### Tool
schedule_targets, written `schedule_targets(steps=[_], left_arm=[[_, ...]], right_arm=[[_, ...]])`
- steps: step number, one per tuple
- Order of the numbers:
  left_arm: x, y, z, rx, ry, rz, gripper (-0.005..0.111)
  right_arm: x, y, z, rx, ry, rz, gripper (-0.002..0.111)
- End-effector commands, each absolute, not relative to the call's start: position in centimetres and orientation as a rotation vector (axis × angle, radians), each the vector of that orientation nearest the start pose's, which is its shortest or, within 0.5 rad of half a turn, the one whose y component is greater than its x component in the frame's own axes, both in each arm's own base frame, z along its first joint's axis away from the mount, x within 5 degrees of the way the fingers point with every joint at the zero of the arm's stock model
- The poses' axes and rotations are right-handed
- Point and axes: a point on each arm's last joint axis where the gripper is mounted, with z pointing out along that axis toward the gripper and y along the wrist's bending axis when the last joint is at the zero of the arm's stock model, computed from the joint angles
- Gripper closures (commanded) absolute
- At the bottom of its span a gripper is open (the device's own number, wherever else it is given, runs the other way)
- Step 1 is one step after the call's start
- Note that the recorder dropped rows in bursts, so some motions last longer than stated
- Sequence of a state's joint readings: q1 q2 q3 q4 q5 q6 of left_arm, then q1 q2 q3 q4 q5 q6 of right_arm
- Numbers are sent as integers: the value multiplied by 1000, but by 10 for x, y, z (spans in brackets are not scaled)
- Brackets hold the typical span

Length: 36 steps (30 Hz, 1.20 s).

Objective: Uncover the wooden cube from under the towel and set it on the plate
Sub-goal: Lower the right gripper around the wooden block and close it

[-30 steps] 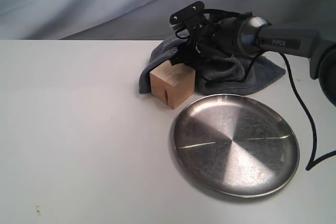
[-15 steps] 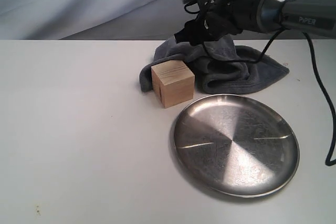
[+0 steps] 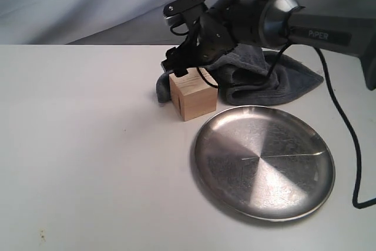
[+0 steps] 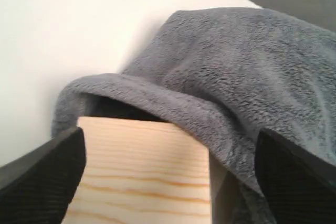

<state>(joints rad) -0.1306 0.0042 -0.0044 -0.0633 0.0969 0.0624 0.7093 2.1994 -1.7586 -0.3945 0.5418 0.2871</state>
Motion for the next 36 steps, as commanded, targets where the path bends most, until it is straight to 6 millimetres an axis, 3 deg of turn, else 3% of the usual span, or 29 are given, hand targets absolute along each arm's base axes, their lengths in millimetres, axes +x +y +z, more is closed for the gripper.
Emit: schedule_targets(steps=[1, 13, 20, 26, 36], left_arm=[[56, -8, 205, 101, 1567, -110, 107], [56, -8, 205, 101, 1567, -110, 107], [56, -8, 205, 101, 1567, -110, 107], [56, -8, 205, 101, 1567, -110, 107], [56, -8, 205, 101, 1567, -110, 107]], right_arm=[[380, 314, 199, -857, 2300, 27, 22], [375, 309, 194, -828, 2408, 29, 22], [382, 301, 195, -781, 2423, 66, 22], [384, 301, 194, -821, 2426, 183, 22], [385, 304, 190, -876, 2396, 190, 22]])
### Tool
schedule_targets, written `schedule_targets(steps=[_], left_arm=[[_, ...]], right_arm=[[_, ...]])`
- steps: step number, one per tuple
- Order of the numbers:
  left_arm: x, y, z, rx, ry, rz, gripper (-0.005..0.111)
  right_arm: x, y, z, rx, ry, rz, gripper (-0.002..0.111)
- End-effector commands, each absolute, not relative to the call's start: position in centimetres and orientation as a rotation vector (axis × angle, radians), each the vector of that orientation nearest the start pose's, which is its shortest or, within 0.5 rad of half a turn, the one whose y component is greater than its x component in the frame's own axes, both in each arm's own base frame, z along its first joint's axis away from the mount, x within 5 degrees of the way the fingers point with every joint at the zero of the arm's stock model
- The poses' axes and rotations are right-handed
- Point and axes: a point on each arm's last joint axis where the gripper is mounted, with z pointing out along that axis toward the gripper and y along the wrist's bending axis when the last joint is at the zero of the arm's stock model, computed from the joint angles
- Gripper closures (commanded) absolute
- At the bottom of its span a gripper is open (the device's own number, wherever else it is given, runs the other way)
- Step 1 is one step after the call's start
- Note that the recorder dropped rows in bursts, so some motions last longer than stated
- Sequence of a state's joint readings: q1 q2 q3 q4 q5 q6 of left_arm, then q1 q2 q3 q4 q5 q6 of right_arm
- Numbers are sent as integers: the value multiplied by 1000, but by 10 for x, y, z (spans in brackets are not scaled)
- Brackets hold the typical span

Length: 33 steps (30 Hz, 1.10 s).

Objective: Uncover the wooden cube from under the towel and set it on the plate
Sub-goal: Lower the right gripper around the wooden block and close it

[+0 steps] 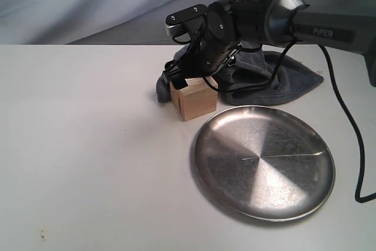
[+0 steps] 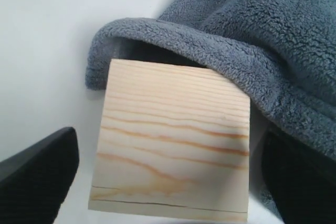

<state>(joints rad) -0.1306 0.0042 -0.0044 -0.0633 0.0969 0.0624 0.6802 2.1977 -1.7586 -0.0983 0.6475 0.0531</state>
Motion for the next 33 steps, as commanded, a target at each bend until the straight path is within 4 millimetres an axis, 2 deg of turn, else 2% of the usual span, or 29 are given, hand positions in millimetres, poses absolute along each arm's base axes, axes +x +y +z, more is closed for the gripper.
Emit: schedule_targets(steps=[1, 8, 13, 33], left_arm=[[56, -8, 205, 101, 1567, -110, 107], [56, -8, 205, 101, 1567, -110, 107], [56, -8, 205, 101, 1567, -110, 107], [56, -8, 205, 101, 1567, -110, 107]], right_arm=[[386, 304, 187, -876, 2399, 189, 22], [389, 304, 179, -876, 2398, 188, 22], [395, 297, 173, -859, 2414, 175, 22], [393, 298, 173, -901, 2424, 242, 22]])
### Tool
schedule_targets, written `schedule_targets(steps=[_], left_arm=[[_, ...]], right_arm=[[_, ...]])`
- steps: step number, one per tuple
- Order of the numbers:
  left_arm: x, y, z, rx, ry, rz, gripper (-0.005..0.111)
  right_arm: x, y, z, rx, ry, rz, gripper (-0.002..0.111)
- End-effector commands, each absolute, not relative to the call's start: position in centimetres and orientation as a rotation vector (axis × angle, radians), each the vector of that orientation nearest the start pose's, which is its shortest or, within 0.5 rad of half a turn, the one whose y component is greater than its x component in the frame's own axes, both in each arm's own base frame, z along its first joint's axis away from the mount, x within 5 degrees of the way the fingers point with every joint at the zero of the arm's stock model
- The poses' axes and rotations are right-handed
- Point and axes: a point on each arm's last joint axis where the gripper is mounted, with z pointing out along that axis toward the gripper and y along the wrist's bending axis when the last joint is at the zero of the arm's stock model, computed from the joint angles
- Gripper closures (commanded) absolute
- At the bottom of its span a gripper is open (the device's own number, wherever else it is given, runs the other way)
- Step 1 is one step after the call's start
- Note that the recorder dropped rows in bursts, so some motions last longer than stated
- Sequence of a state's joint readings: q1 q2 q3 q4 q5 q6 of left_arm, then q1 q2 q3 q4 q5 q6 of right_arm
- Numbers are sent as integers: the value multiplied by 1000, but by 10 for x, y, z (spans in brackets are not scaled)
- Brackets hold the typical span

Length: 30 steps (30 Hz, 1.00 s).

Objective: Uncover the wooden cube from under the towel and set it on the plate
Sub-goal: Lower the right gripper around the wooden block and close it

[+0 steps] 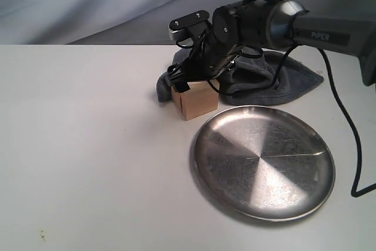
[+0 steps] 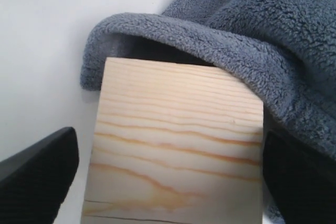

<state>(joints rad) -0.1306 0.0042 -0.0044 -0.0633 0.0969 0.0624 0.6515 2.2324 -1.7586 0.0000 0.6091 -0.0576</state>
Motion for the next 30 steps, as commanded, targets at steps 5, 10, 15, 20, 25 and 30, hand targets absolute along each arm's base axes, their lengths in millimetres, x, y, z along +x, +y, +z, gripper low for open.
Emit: schedule_targets(steps=[5, 10, 15, 20, 25, 30], left_arm=[[56, -8, 205, 101, 1567, -110, 107], [56, -8, 205, 101, 1567, -110, 107], [56, -8, 205, 101, 1567, -110, 107], [56, -8, 205, 101, 1567, -110, 107], [56, -8, 205, 101, 1567, -110, 107], [56, -8, 205, 101, 1567, -110, 107]], right_arm=[[393, 299, 165, -905, 2445, 241, 22], [393, 299, 156, -915, 2463, 239, 22], [393, 299, 156, -916, 2465, 239, 22], [392, 298, 155, -923, 2482, 234, 26], [392, 298, 155, -923, 2482, 234, 35], [392, 298, 155, -919, 2488, 234, 38]])
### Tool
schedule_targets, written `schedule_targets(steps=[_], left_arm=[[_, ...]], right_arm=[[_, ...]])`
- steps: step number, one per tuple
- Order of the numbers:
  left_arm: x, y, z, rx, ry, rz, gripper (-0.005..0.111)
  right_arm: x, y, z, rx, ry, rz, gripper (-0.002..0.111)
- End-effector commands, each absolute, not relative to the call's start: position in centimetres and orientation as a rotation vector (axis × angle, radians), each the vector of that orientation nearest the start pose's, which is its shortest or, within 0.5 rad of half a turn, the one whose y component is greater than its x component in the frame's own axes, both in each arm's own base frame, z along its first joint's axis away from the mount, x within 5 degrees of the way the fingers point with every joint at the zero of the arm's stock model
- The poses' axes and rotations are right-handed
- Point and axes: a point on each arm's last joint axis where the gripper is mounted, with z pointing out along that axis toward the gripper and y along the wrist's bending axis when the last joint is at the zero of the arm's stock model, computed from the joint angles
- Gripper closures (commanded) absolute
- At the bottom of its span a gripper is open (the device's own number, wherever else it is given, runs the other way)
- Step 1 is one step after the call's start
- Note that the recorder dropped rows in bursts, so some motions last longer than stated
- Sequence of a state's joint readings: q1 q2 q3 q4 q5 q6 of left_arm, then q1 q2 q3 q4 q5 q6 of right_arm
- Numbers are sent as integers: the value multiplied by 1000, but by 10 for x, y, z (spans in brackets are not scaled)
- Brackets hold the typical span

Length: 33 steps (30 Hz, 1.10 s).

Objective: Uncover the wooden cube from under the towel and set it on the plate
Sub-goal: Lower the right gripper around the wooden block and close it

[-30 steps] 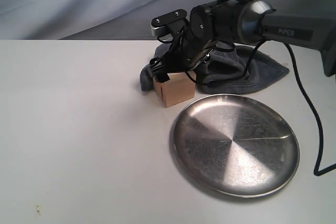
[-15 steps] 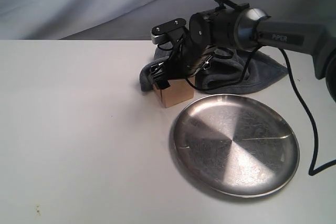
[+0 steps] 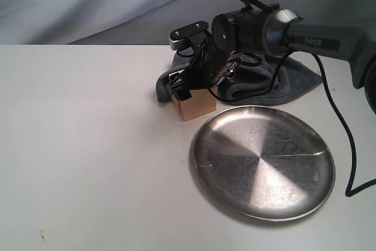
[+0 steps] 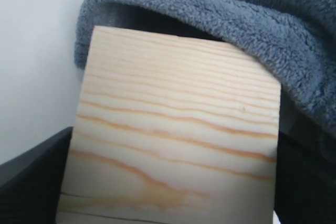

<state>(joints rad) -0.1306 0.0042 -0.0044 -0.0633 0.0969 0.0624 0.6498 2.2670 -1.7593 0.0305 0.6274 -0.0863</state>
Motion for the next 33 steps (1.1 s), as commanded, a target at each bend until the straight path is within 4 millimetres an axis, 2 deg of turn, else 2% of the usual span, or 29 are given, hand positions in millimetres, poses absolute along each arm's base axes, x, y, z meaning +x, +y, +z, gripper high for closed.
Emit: schedule_targets(steps=[1, 4, 5, 10, 20, 33], left_arm=[[56, -8, 205, 101, 1567, -110, 107], [56, -8, 205, 101, 1567, -110, 107], [56, -8, 205, 101, 1567, -110, 107], [56, -8, 205, 101, 1567, -110, 107], [56, -8, 205, 101, 1567, -110, 107], [56, -8, 205, 101, 1567, -110, 107]], right_arm=[[392, 298, 155, -919, 2488, 234, 39], [391, 299, 166, -914, 2463, 243, 51], [391, 299, 167, -913, 2460, 244, 52], [387, 296, 181, -918, 2467, 242, 52], [368, 283, 232, -932, 2505, 240, 52], [346, 268, 260, -966, 2628, 219, 52]])
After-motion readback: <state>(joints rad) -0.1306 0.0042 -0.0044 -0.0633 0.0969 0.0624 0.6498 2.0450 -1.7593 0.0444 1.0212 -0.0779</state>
